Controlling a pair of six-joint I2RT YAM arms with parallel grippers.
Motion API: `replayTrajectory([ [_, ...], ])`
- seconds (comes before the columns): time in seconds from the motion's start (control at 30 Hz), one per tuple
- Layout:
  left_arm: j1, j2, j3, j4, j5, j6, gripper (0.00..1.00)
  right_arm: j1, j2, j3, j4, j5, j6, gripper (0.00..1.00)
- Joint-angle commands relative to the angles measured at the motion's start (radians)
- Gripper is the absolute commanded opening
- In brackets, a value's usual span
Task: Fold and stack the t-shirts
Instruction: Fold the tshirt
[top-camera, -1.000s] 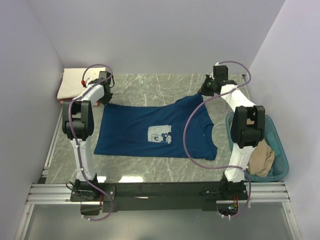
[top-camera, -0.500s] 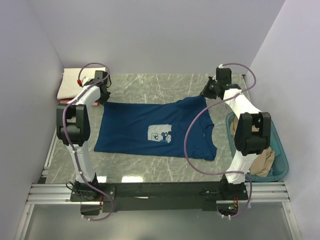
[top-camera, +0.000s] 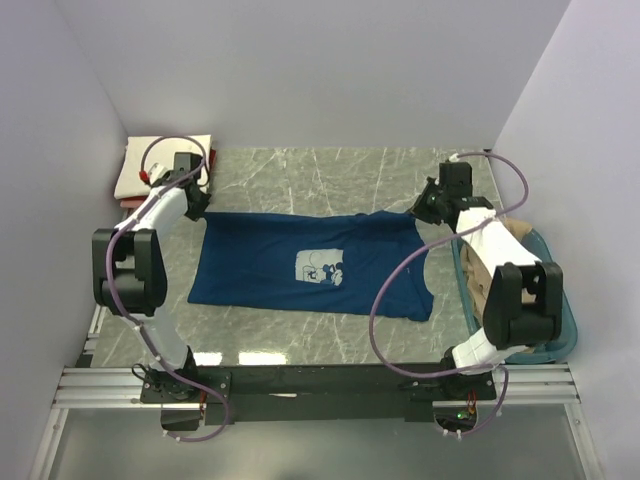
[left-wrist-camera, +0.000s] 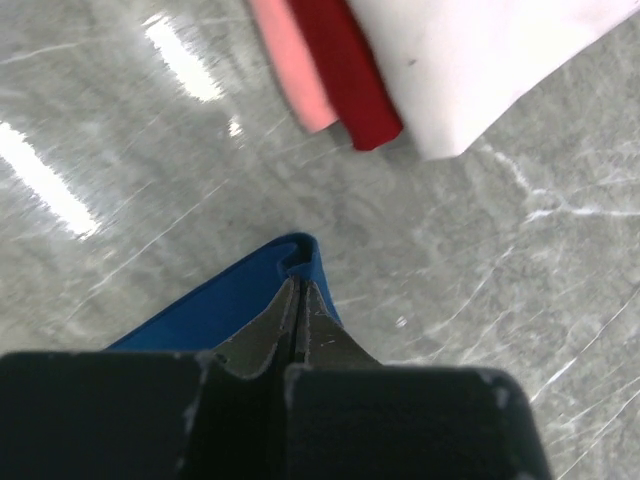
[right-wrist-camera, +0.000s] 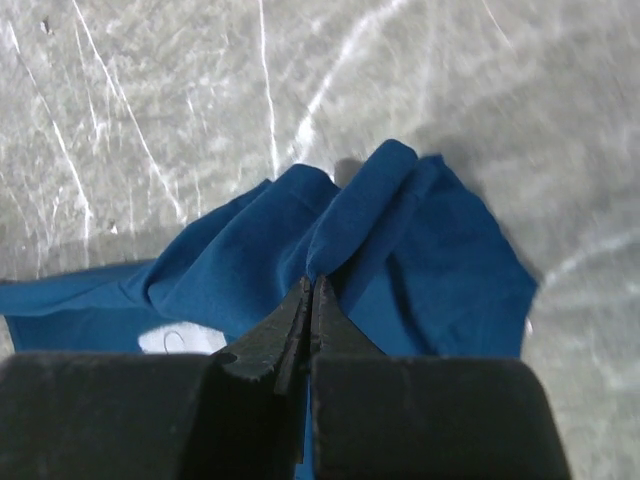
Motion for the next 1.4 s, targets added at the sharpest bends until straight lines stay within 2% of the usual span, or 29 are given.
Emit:
replayTrajectory([
  [0.0, 0.009, -0.086, -0.054, 0.033, -0.003, 0.003, 0.01, -0.007, -0.114, -0.077, 0.003, 0.051, 0.022, 0.00],
  [0.27, 0.014, -0.177, -0.205, 0.053, 0.006, -0.024, 0.01, -0.007, -0.275, -0.279, 0.061, -0.041, 0.086, 0.00],
  [0.6, 0.015, -0.249, -0.349, 0.090, 0.039, -0.049, 0.01, -0.007, -0.358, -0.450, 0.113, -0.117, 0.118, 0.00],
  [1.37, 0.091, -0.389, -0.530, 0.152, 0.117, -0.050, 0.01, -0.009, -0.493, -0.534, 0.052, -0.114, 0.128, 0.00],
])
